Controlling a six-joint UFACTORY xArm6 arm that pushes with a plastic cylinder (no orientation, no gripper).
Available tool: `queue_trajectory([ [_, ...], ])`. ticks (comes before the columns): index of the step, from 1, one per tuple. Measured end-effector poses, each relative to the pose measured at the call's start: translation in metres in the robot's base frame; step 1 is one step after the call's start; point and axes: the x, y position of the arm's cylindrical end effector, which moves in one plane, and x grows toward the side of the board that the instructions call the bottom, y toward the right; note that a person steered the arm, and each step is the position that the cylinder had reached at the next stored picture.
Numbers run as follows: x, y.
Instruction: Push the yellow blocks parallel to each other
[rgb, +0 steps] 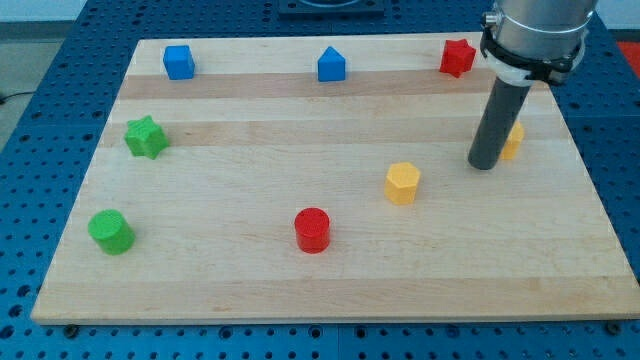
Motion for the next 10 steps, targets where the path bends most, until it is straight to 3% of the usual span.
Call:
queue_trajectory([
  [1,0.012,-0.073],
  [3,0.017,0.078],
  [4,-0.005,0.095],
  [8,-0.046,-0.105],
  [9,-0.008,-0.157],
  [10,0.029,-0.172],
])
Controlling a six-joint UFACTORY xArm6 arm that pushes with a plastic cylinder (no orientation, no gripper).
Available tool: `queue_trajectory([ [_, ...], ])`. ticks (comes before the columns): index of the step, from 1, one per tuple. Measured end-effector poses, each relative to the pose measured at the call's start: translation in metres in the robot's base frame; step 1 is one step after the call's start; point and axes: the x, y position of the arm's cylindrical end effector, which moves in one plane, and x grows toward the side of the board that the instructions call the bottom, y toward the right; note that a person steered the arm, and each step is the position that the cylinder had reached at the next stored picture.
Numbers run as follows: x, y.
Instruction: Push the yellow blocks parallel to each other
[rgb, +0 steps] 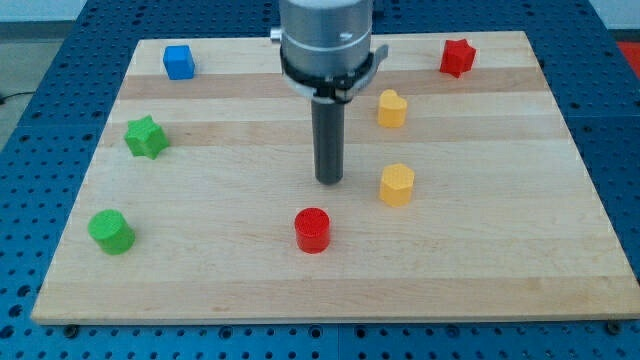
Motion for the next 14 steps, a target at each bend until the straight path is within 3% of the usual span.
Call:
queue_trajectory([
  [2,0.010,0.052],
  [4,0.041,0.066],
  [6,0.004,0.089],
  [7,0.011,0.141],
  [8,-0.019,0.140],
  [10,-0.030,0.095],
  [11,-0.066,0.115],
  [12,-0.074,0.126],
  [13,-0.099,0.088],
  [14,-0.105,0.133],
])
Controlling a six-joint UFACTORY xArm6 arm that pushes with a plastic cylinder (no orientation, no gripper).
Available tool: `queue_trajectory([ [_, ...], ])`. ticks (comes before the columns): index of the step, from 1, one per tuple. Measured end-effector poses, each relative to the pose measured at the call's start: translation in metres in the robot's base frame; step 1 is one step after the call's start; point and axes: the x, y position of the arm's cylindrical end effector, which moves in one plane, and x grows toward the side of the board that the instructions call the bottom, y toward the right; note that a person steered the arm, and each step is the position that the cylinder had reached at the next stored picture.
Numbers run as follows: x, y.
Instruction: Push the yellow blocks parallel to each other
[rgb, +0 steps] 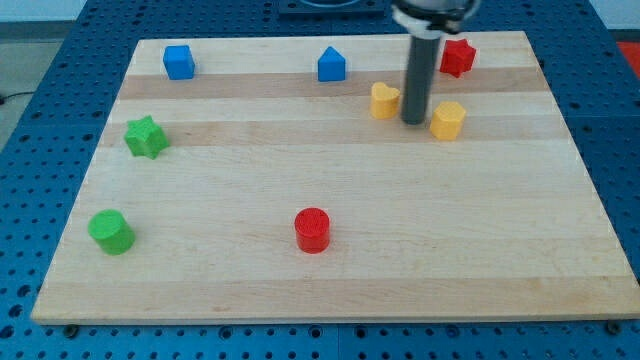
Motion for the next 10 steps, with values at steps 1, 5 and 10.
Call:
queue_trajectory([
  [1,0.005,0.032],
  [5,-0.053,-0.029],
  [10,-0.004,-0.044],
])
